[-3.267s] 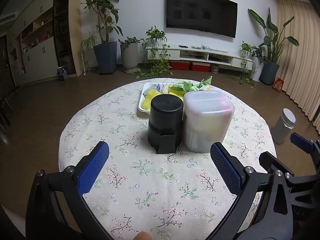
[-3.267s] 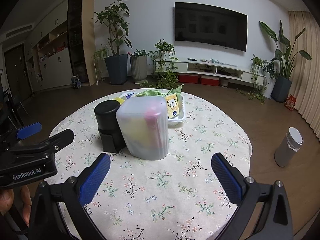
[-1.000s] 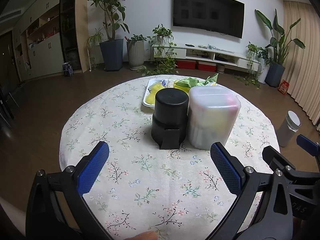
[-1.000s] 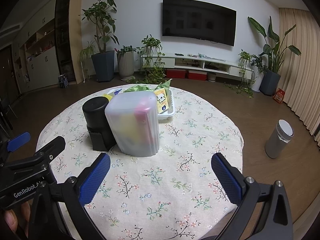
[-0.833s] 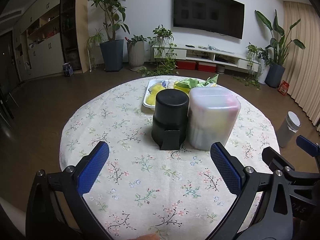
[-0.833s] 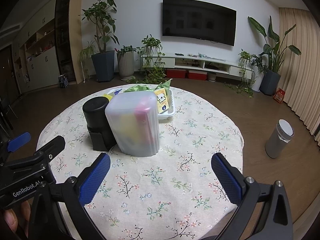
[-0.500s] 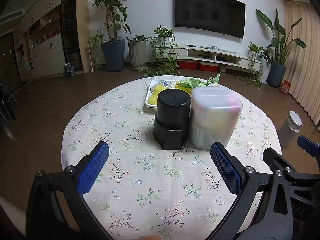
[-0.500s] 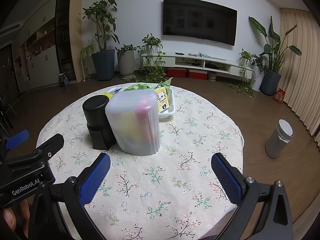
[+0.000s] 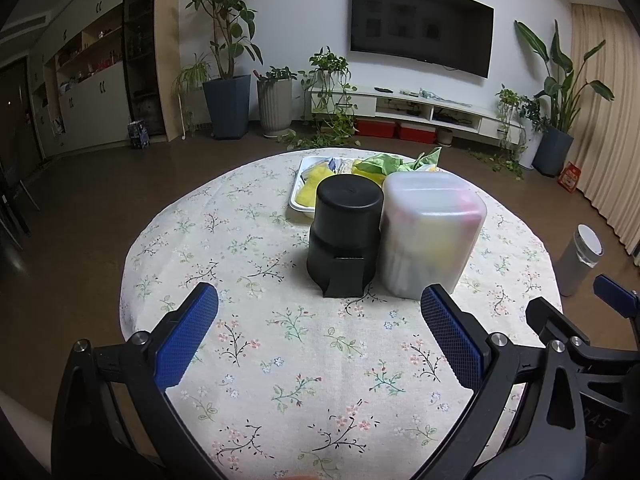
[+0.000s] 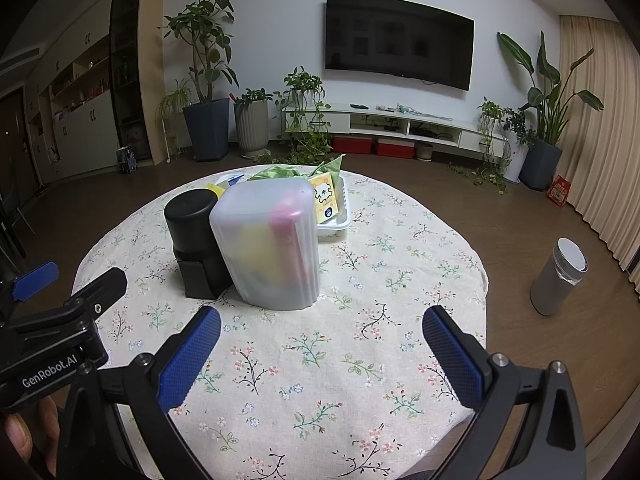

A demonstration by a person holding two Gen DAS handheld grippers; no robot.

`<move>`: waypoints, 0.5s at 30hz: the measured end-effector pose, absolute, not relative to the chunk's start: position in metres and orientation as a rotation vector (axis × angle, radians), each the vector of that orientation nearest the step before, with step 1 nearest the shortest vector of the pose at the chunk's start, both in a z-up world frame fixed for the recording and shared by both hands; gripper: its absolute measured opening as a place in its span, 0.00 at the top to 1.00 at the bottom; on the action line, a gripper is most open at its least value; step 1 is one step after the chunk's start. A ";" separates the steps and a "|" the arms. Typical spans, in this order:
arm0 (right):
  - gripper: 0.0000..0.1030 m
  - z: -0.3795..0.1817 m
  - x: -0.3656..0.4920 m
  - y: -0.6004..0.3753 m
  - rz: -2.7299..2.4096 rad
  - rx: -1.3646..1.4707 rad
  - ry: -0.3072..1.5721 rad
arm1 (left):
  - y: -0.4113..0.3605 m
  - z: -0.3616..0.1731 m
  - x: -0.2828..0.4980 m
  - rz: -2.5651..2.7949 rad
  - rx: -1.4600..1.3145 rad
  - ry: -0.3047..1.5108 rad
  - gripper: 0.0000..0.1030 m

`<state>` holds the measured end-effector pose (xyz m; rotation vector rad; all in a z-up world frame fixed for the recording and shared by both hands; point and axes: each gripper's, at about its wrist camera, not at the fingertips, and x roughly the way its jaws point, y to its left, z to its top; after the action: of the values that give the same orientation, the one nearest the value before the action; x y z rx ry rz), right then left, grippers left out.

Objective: Organize soft objects

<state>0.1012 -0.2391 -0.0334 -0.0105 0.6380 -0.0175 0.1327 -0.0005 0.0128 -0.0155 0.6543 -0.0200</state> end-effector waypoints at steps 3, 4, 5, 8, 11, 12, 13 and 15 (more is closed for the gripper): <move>0.00 -0.033 0.101 -0.239 -0.017 -0.011 0.637 | -0.001 0.012 0.133 -0.017 -0.017 0.656 0.00; 0.00 -0.033 0.102 -0.239 -0.017 -0.011 0.637 | -0.001 0.011 0.132 -0.019 -0.016 0.655 0.00; 0.00 -0.033 0.102 -0.239 -0.017 -0.011 0.637 | -0.002 0.011 0.132 -0.019 -0.013 0.655 0.00; 0.00 -0.035 0.101 -0.239 -0.016 -0.011 0.640 | -0.002 0.011 0.132 -0.016 -0.009 0.656 0.00; 0.00 -0.034 0.101 -0.239 -0.017 -0.011 0.639 | -0.004 0.009 0.133 -0.019 -0.004 0.663 0.00; 0.00 -0.034 0.101 -0.239 -0.017 -0.011 0.639 | -0.005 0.009 0.133 -0.022 -0.003 0.665 0.00; 0.00 -0.034 0.101 -0.239 -0.016 -0.010 0.639 | -0.006 0.009 0.133 -0.021 -0.001 0.663 0.00; 0.00 -0.035 0.101 -0.239 -0.017 -0.011 0.639 | -0.006 0.009 0.132 -0.023 0.000 0.661 0.00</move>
<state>0.1006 -0.2385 -0.0351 -0.0108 0.6392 -0.0166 0.1323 -0.0062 0.0087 0.0000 0.6606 -0.0230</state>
